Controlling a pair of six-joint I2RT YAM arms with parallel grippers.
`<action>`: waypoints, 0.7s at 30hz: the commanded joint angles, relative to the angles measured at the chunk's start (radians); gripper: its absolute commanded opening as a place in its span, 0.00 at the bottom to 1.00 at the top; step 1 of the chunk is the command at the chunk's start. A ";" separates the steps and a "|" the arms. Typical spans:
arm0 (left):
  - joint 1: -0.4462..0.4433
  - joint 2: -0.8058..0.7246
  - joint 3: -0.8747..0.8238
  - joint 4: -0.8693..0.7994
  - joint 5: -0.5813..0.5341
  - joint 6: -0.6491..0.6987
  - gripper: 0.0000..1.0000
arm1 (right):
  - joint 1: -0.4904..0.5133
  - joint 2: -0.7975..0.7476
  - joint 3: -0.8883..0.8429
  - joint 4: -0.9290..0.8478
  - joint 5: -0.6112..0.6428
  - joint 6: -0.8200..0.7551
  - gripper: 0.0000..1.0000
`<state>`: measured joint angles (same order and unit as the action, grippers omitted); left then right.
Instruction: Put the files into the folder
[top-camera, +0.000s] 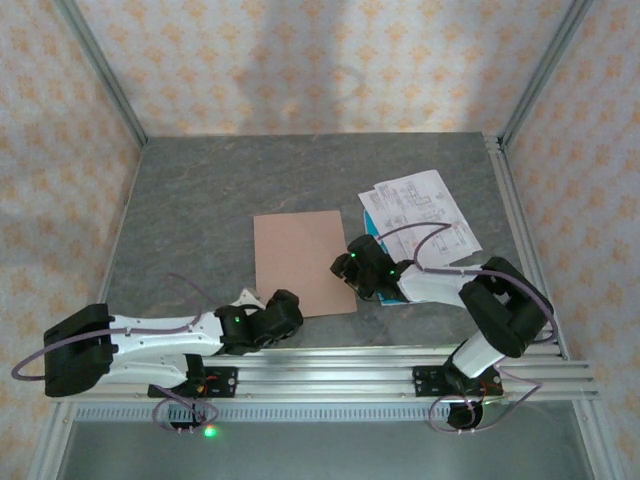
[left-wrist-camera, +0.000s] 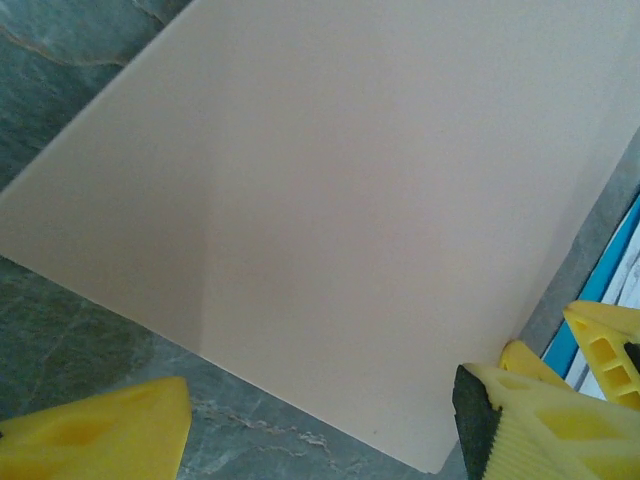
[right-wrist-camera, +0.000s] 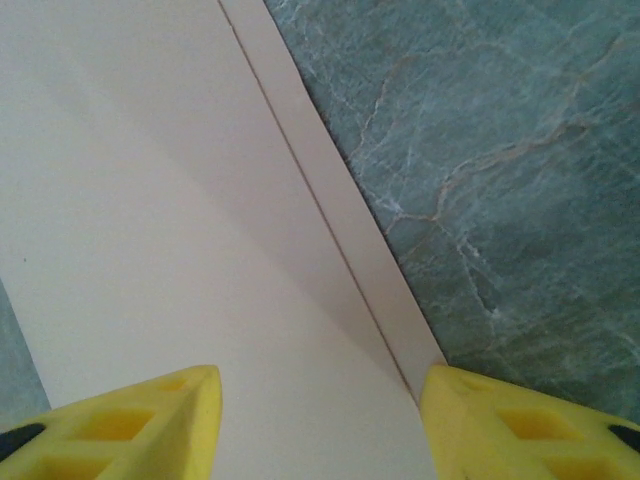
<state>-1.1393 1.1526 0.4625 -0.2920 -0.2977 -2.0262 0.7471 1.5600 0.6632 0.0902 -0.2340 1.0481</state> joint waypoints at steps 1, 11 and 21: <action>-0.005 0.010 -0.008 -0.049 -0.084 -0.169 0.71 | 0.010 0.006 -0.042 -0.130 0.045 0.030 0.56; 0.036 0.050 -0.044 0.126 -0.122 -0.108 0.65 | 0.012 0.004 -0.053 -0.115 0.038 0.040 0.57; -0.008 0.022 0.064 -0.099 -0.085 -0.152 0.72 | 0.012 -0.006 -0.054 -0.130 0.046 0.042 0.57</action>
<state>-1.1267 1.1912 0.4889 -0.2722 -0.3668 -2.0262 0.7521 1.5452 0.6483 0.0906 -0.2264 1.0779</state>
